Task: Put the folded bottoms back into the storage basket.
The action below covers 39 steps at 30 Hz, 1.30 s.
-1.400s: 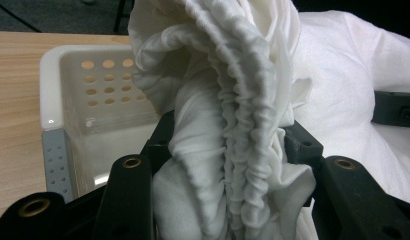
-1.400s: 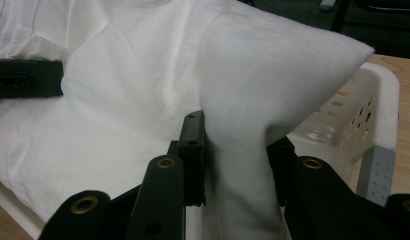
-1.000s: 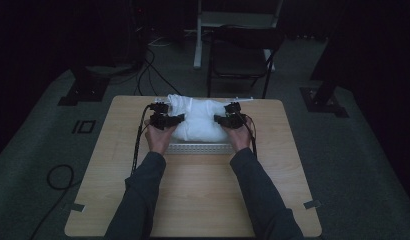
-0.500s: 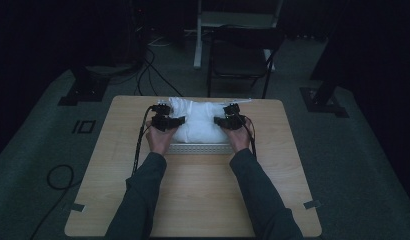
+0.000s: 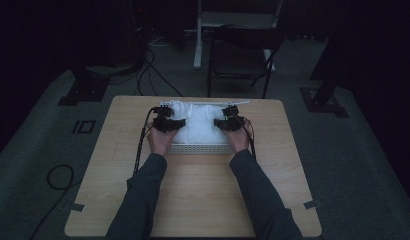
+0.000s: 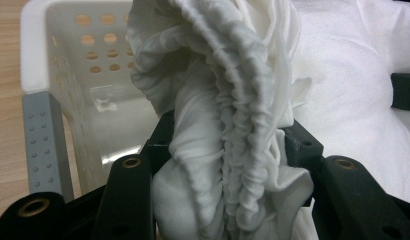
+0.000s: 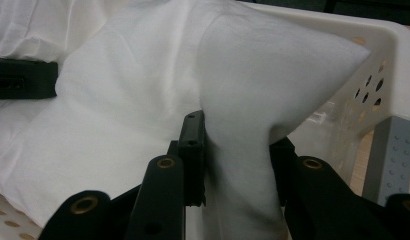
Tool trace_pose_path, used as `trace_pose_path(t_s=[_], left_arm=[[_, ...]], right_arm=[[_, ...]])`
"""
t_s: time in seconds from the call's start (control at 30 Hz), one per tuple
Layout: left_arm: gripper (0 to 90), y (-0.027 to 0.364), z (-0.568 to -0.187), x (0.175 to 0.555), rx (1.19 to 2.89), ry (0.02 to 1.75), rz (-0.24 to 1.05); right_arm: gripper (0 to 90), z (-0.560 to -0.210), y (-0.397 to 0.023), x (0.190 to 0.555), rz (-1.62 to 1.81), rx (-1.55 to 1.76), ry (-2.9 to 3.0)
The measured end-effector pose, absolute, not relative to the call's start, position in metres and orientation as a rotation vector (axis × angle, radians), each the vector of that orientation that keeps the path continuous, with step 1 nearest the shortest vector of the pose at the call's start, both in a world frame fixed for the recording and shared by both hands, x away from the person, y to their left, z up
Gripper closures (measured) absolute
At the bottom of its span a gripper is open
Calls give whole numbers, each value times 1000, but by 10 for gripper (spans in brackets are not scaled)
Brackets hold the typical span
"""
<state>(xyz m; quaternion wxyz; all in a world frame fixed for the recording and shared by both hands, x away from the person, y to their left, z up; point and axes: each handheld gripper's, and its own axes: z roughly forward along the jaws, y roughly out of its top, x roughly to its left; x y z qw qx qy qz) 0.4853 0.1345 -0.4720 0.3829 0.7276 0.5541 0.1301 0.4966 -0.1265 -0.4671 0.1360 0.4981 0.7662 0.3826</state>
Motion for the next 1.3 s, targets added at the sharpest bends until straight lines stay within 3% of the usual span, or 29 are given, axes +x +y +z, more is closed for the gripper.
trace_pose_path(t_s=[0.77, 0.93, 1.17, 1.27, 1.3], left_arm=[[504, 122, -483, 485, 1969, 1480, 427], [457, 122, -486, 486, 1984, 1503, 425], [306, 131, -483, 487, 1948, 1534, 417], [282, 138, -479, 483, 1906, 1516, 415], [282, 141, -478, 482, 1885, 1509, 407]], right_arm=[[690, -478, -124, 498, 1016, 1467, 2251], [692, -479, -123, 498, 1003, 1456, 2260], [693, -479, -122, 498, 989, 1450, 2264], [615, -479, -123, 497, 975, 1450, 2255], [545, -478, -126, 497, 975, 1467, 2234]])
